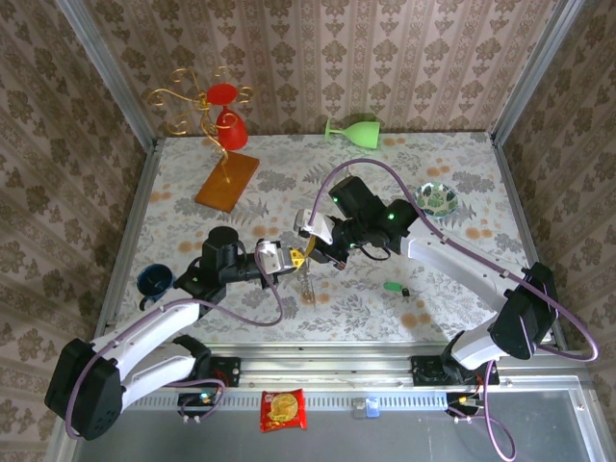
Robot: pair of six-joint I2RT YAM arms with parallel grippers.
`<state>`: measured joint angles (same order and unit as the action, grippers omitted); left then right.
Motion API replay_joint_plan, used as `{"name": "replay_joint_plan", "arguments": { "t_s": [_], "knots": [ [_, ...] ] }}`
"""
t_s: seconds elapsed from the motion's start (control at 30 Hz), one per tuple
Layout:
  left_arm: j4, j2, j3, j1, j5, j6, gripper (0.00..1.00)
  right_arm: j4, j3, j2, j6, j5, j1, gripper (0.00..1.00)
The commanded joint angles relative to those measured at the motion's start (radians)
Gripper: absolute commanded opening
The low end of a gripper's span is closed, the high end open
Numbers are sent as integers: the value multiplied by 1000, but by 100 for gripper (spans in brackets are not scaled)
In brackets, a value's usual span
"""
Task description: Put the keys on the keyring
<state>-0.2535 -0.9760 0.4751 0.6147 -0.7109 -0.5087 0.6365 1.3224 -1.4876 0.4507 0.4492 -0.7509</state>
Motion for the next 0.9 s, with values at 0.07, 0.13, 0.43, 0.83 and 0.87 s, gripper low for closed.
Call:
{"name": "replay_joint_plan", "arguments": {
  "t_s": [0.07, 0.13, 0.43, 0.83, 0.87],
  "knots": [
    [-6, 0, 33, 5, -25, -18, 0, 21, 6, 30, 19, 23, -6, 0],
    [-9, -1, 33, 5, -25, -12, 0, 22, 1, 34, 25, 24, -8, 0],
    [-34, -15, 38, -22, -72, 111, 0, -94, -140, 140, 152, -18, -34, 0],
    [-66, -79, 84, -78, -293, 246, 0, -227, -196, 186, 160, -118, -41, 0],
    [-65, -86, 89, -78, -303, 246, 0, -221, -192, 181, 153, -104, -41, 0]
  ]
}}
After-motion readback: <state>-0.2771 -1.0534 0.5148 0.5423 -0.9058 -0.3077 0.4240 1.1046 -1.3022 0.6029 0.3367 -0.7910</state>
